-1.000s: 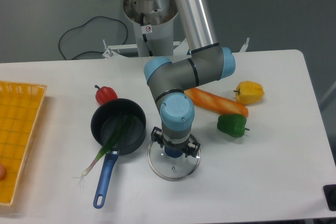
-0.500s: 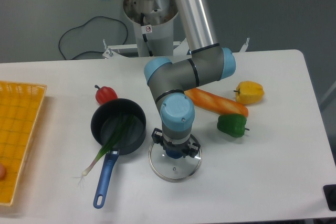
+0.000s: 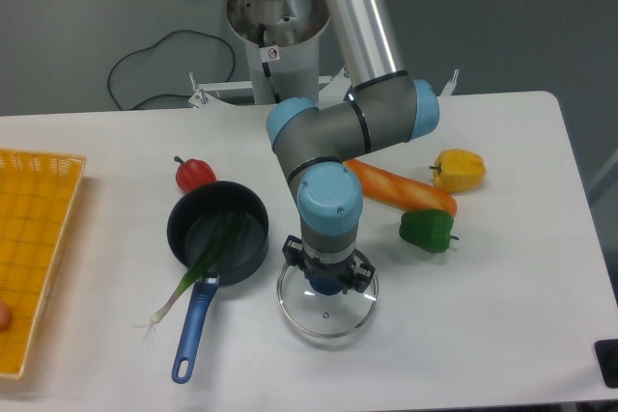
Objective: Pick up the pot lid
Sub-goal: 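Lift the glass lid by its knob up off the table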
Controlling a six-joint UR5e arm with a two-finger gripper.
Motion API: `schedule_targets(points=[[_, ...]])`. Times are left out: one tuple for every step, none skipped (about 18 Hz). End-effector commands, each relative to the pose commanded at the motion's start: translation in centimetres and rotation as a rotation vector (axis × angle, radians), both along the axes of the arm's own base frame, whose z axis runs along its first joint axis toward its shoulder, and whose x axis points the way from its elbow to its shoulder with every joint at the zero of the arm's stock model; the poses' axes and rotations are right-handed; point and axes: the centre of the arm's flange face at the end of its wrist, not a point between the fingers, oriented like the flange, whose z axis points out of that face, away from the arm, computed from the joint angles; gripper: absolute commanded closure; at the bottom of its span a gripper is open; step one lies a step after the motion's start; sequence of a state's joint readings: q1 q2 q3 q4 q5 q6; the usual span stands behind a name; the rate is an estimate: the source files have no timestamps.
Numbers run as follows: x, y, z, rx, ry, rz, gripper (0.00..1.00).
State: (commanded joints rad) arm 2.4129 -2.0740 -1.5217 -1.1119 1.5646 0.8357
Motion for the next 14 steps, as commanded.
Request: schedule_targets(points=[[0.2,-0.3,0.5,-0.007,-0.008,-0.018,0.59],[-0.1,-0.9,1.1,-0.013,-0.015,-0.020,0.59],[-0.3,-1.5,1.9,-0.018,-0.021,-0.025,0.59],[0.0,-1.7,2.5,-0.022,-0.027,-0.046,0.59],[0.2,-1.9,3.2,-0.022,-0.027,-0.074,0.59],[0.4,-2.1,3.9,-0.018,-0.020,-0.101,0.59],[0.4,-2.2,4.5,-0.012,-0.013,-0.126,0.59],[0.4,-2.4,4.8,-0.010,-0.010,-0.144,0.59],[0.1,-3.0,5.5,-0.008,-0.004,-0.154,0.59],[0.2,-3.3,5.9,-0.009,-0.007,-0.176,0.59],[0.4,-3.9,6.4,-0.011,-0.009,-0.207,0.59],[0.6,-4.2,7.0,-0.009,-0.007,-0.232,0.59],[0.8,-4.5,7.0,-0.012,-0.012,-0.239,0.59],[0.9,-4.8,7.4,-0.012,-0.011,-0.236,0.59]])
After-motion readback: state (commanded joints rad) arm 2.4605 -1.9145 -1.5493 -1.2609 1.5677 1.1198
